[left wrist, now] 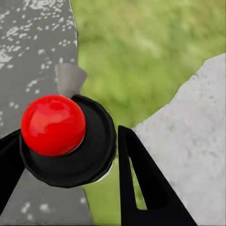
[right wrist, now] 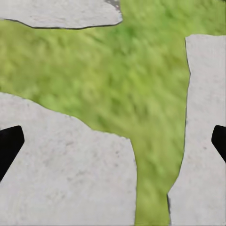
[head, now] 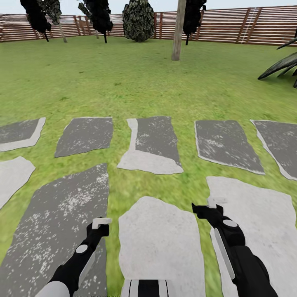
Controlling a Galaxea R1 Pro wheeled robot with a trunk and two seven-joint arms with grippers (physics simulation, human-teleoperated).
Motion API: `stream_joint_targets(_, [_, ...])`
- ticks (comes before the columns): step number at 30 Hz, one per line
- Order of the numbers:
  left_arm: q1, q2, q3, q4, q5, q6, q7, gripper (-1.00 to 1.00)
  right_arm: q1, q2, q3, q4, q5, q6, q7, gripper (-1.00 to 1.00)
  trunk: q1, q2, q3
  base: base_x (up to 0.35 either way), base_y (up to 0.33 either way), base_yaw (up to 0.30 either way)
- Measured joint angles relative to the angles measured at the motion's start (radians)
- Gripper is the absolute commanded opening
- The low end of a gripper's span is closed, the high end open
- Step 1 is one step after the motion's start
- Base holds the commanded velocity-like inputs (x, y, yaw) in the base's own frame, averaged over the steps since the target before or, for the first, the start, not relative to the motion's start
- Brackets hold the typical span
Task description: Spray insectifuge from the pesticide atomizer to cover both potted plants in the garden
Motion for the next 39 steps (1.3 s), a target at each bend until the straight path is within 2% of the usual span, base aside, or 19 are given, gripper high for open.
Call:
stream_joint_targets(5, [0.000, 0.000, 0.000, 0.000, 0.000, 0.000, 0.000, -1.00, 0.000, 0.000, 0.000, 0.000, 0.000, 0.000, 0.000, 1.00, 0.000, 0.000, 0.000, 0.037, 0.000, 0.262])
stream_joint_targets(12, [0.000, 0.000, 0.000, 0.000, 0.001, 0.000, 0.000, -1.00, 0.000, 0.000, 0.000, 0.001, 0.000, 0.000, 0.000, 1.00, -0.001, 0.000, 0.000, 0.253, 0.062, 0.262])
stream_joint_targets(39, [0.000, 0.000, 0.000, 0.000, 0.001, 0.000, 0.000, -1.00, 0.000, 0.000, 0.000, 0.001, 0.000, 0.000, 0.000, 1.00, 0.000, 0.000, 0.000, 0.235, 0.231, 0.262])
